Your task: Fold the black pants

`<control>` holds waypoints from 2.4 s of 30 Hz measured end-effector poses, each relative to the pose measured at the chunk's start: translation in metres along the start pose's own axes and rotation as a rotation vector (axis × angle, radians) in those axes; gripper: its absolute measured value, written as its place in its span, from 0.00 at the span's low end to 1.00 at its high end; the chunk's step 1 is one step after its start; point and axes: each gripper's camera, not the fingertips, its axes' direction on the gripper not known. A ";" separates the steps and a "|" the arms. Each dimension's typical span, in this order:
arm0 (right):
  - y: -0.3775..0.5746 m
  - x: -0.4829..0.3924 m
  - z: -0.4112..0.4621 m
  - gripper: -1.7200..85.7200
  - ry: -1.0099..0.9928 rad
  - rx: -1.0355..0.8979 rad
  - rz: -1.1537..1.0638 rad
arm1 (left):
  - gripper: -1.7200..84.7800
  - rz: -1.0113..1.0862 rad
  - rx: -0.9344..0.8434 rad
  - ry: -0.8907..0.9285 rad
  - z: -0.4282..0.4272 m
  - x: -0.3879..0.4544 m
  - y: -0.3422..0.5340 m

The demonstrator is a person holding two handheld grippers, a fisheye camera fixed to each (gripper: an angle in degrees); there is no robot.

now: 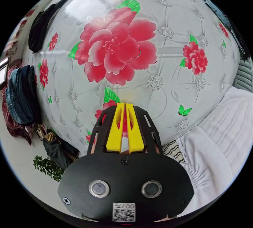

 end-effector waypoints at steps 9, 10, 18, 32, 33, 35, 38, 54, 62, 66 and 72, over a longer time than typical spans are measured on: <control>0.039 -0.005 -0.143 0.02 -0.099 0.396 0.037 | 0.01 -0.161 0.090 0.053 0.006 -0.021 0.040; 0.042 -0.006 -0.156 0.02 -0.131 0.432 0.030 | 0.01 -0.184 0.100 0.060 0.007 -0.024 0.044; 0.067 -0.118 -0.264 0.04 -0.353 0.673 -0.327 | 0.01 -0.294 0.505 0.610 -0.017 -0.050 0.133; 0.043 -0.029 -0.034 0.12 0.115 0.051 -0.119 | 0.01 -0.465 0.395 0.564 0.038 -0.095 0.276; 0.037 -0.028 -0.026 0.12 0.118 0.025 -0.138 | 0.01 -0.467 0.389 0.572 0.038 -0.097 0.279; 0.029 -0.028 -0.009 0.11 0.153 -0.030 -0.171 | 0.01 -0.451 0.393 0.571 0.033 -0.100 0.280; 0.019 -0.012 0.008 0.08 0.206 -0.078 -0.142 | 0.01 -0.422 0.407 0.544 0.019 -0.104 0.280; 0.102 -0.030 -0.222 0.02 -0.862 0.480 -0.576 | 0.01 -0.319 0.517 0.649 -0.016 -0.115 0.297; 0.199 -0.222 -0.275 0.02 -1.430 0.150 -1.313 | 0.01 -0.400 0.724 0.642 -0.030 -0.127 0.363; 0.271 -0.287 -0.300 0.02 -1.329 0.068 -1.626 | 0.01 -0.633 0.702 0.651 0.002 -0.151 0.425; 0.240 -0.289 -0.250 0.04 -1.321 -0.051 -1.382 | 0.02 -0.921 0.685 0.599 0.035 -0.163 0.519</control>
